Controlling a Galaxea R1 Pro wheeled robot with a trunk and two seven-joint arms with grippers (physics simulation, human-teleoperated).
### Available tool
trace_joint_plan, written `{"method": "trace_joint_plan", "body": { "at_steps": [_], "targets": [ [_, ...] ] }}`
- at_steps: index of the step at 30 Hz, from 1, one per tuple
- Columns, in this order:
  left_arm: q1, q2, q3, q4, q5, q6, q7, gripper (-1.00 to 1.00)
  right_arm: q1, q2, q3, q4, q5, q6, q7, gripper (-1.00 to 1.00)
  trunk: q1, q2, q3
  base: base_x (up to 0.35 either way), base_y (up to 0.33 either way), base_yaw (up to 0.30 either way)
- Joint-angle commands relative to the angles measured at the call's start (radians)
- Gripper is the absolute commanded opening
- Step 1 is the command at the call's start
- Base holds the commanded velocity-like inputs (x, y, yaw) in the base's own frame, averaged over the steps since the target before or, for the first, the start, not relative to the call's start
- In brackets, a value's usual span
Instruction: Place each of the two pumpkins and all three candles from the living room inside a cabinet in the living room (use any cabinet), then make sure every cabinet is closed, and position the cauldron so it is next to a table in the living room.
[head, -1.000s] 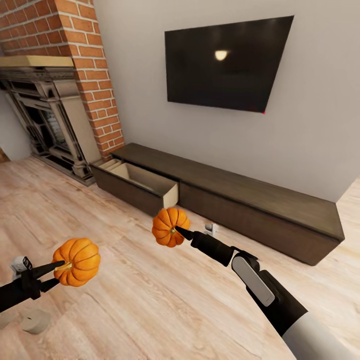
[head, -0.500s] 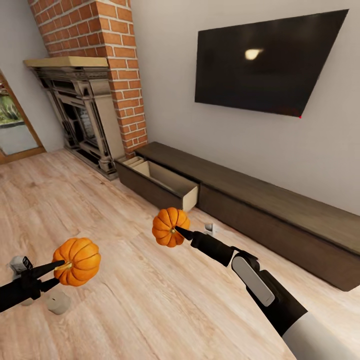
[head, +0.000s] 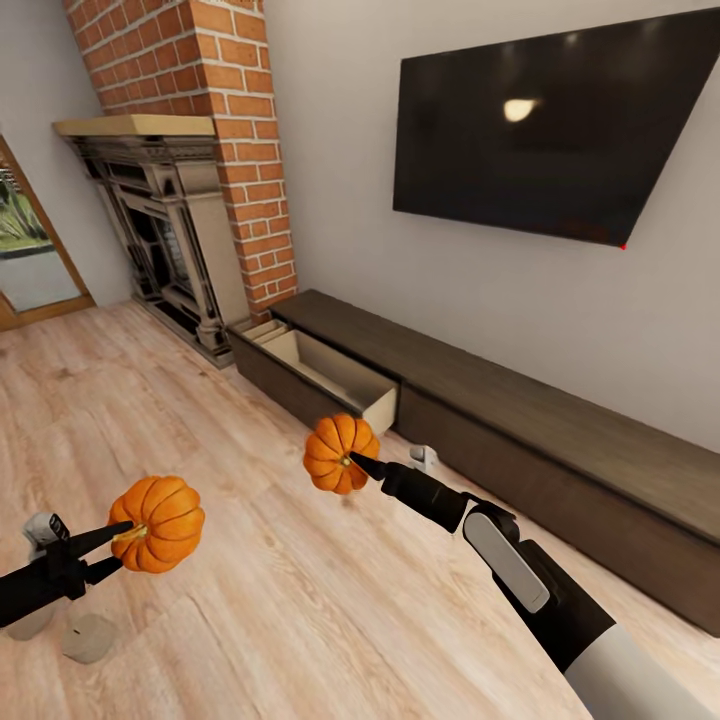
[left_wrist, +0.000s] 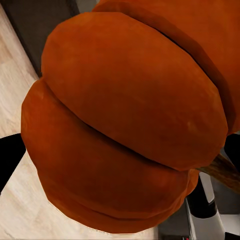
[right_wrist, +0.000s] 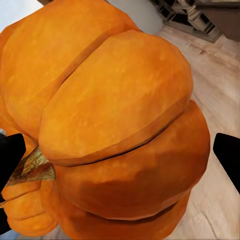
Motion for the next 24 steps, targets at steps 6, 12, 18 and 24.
{"method": "trace_joint_plan", "body": {
  "at_steps": [6, 12, 18, 24],
  "targets": [
    [-0.001, 0.0, 0.001, 0.001, 0.005, 0.007, -0.002, -1.0, -0.001, -0.001, 0.001, -0.001, -0.013, 0.004, 0.002, -1.0, 0.0, 0.0, 0.008, 0.318, -0.02, 0.105],
    [-0.001, -0.001, 0.001, 0.001, 0.008, 0.007, -0.005, -1.0, -0.001, -0.001, 0.001, -0.001, -0.013, 0.004, 0.002, -1.0, 0.0, 0.0, 0.017, 0.274, 0.029, 0.109],
    [-0.001, -0.002, 0.001, 0.001, 0.015, 0.007, -0.005, -1.0, -0.001, -0.001, 0.001, -0.001, -0.013, 0.004, 0.002, -1.0, -0.003, 0.007, 0.029, 0.029, 0.003, 0.109],
    [-0.001, -0.002, 0.001, 0.001, 0.016, 0.007, -0.005, -1.0, -0.001, -0.001, 0.001, -0.001, -0.013, 0.004, 0.002, -1.0, -0.026, 0.049, 0.057, 0.001, 0.0, 0.109]
  ]
}}
